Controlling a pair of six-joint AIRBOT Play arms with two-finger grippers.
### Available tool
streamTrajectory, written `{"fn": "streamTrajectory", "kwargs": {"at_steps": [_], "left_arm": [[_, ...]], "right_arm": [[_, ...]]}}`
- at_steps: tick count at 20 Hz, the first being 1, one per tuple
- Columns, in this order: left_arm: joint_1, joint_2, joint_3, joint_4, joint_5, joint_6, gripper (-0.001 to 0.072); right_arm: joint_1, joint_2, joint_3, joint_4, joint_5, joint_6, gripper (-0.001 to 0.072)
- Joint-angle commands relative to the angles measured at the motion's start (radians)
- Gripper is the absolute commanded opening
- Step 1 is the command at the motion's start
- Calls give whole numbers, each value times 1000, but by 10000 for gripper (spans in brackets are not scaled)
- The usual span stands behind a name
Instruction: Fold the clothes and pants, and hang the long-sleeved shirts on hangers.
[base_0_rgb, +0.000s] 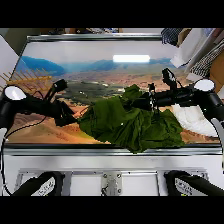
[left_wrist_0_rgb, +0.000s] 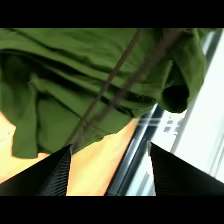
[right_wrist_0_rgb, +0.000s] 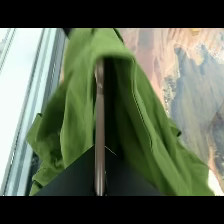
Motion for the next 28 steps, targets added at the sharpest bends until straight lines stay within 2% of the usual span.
{"fn": "streamTrajectory", "kwargs": {"at_steps": [1, 4, 10, 14, 17, 19, 23, 25, 28], "left_arm": [[103, 53, 0, -1, 17, -60, 491], [183, 86, 0, -10, 37, -82, 491], [299, 142, 0, -8, 122, -226, 490], [322, 160, 0, -8, 126, -273, 490], [322, 158, -2, -6, 144, -330, 490], [322, 158, -2, -6, 179, -424, 490], [301, 158, -9, -10, 190, -694, 492], [249, 159, -68, -11, 199, -763, 492], [137, 157, -221, -93, 246, -798, 493]], "right_arm": [[0, 1, 0, 1, 5, 8, 12], [0, 1, 0, 11, 5, 18, 12], [-1, 38, 1, 203, -30, 16, 11], [-4, 99, 1, 265, -77, 18, 11], [-35, 153, 1, 265, -134, 68, 11], [-74, 183, 1, 265, -137, 79, 11], [-109, 220, 1, 264, -137, 111, 11], [-108, 221, 1, 264, -137, 111, 11], [-108, 221, 1, 265, -137, 111, 11]]}}
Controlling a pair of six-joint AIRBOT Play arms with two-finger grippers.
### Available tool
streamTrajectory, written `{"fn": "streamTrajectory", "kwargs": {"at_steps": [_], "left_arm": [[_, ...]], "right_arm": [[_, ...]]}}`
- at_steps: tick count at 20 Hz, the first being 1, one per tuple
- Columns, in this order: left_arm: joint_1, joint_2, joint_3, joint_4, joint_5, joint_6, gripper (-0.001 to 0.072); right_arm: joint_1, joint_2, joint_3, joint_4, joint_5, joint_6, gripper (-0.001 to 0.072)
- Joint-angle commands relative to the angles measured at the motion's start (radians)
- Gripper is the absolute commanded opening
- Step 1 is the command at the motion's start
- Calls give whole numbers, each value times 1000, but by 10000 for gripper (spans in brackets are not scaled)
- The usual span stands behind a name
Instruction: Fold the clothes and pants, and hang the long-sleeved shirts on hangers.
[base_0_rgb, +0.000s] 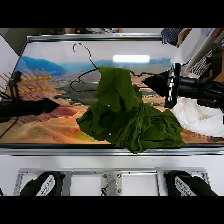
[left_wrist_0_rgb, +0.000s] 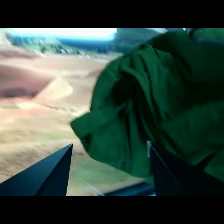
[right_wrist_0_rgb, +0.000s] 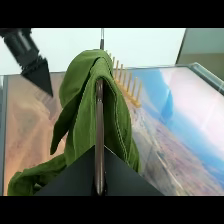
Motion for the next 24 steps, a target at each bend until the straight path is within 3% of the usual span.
{"fn": "streamTrajectory", "kwargs": {"at_steps": [1, 5, 10, 13, 17, 18, 19, 20, 24], "left_arm": [[-122, -1, -169, -141, 93, -89, 492], [-229, -25, -335, -336, 288, -127, 492], [-293, -201, -360, -496, 201, -122, 492], [-346, -296, -360, -581, 148, -64, 493], [-371, -355, -360, -647, 140, -49, 489], [-370, -351, -360, -654, 145, -48, 420], [-363, -338, -360, -653, 154, -33, 73], [-352, -319, -360, -653, 160, -13, 11], [-235, -209, -354, -651, 176, -17, 9]], "right_arm": [[-4, 6, 1, 3, -3, 6, 11], [-4, 6, 1, 2, -3, 6, 11], [-4, 6, 1, 2, -3, 6, 12], [-4, 6, 1, 3, -2, 6, 11], [-4, 9, 1, 2, -2, 6, 11], [-4, 14, 1, -1, -2, 6, 12], [-4, 23, 1, -1, -2, 6, 11], [-4, 36, 1, -1, -2, 6, 11], [-4, 90, 1, -17, -2, 71, 12]]}}
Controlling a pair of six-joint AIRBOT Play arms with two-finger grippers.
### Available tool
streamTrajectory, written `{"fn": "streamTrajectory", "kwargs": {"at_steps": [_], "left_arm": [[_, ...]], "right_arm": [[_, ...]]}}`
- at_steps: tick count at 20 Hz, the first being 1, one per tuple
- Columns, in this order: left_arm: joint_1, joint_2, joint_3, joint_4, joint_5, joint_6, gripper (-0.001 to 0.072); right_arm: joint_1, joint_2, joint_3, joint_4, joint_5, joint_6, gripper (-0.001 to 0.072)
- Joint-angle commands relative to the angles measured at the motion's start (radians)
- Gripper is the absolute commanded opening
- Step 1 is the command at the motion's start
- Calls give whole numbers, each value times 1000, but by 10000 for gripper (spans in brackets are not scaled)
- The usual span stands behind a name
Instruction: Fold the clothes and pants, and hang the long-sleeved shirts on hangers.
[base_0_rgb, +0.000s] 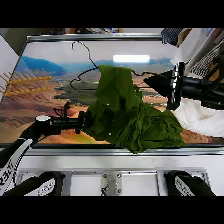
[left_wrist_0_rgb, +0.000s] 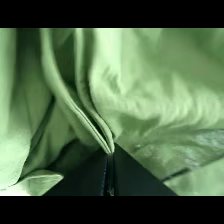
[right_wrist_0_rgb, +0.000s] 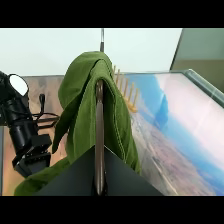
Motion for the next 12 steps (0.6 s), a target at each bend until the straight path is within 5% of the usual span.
{"fn": "streamTrajectory", "kwargs": {"at_steps": [1, 8, 9, 10, 12], "left_arm": [[106, 81, 21, -11, 16, 8, 8], [180, 18, 367, 282, 8, -58, 12], [162, -13, 404, 285, -3, -58, 222], [147, -45, 441, 298, -18, -59, 678], [141, -80, 486, 319, -51, -61, 625]], "right_arm": [[0, 42, 1, -41, 0, 55, 11], [0, 58, 1, -106, -93, 153, 12], [0, 58, 1, -105, -122, 153, 11], [0, 58, 1, -105, -153, 158, 12], [0, 58, 1, -105, -187, 168, 12]]}}
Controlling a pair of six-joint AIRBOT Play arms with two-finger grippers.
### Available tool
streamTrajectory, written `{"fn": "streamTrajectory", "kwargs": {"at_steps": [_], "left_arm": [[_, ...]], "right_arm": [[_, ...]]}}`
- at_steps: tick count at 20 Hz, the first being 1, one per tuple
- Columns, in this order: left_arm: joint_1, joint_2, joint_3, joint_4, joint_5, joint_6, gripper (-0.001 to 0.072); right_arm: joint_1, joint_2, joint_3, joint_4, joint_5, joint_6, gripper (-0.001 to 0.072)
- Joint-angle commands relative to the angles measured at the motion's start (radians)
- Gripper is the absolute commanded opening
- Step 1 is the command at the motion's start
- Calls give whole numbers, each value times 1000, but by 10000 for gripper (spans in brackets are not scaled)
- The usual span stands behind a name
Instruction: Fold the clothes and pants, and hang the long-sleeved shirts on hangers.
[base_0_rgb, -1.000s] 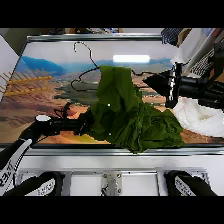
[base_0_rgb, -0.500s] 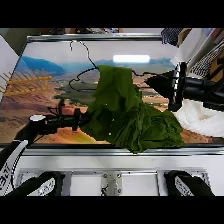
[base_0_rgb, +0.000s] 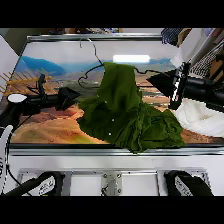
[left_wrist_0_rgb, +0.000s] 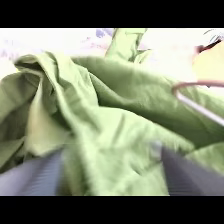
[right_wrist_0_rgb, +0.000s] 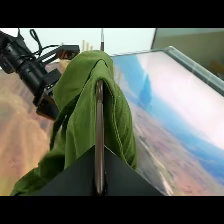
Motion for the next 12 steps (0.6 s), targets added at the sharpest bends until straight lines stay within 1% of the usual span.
{"fn": "streamTrajectory", "kwargs": {"at_steps": [1, 3, 5, 7, 10, 12], "left_arm": [[-12, -50, 84, 72, -35, -8, 625], [-12, 0, 29, 129, -13, -24, 625], [-14, 86, -71, 227, 19, -61, 625], [-15, 169, -191, 277, 42, -92, 625], [-26, 231, -348, 279, 112, -91, 625], [-81, 228, -400, 276, 175, -90, 625]], "right_arm": [[0, 2, 1, -6, -73, 23, 11], [0, 2, 1, -6, -73, 23, 12], [0, 2, 1, -6, -73, 23, 12], [0, 2, 1, -6, -73, 23, 12], [0, 0, 1, -6, -73, 22, 12], [0, -2, 1, -7, -73, 22, 12]]}}
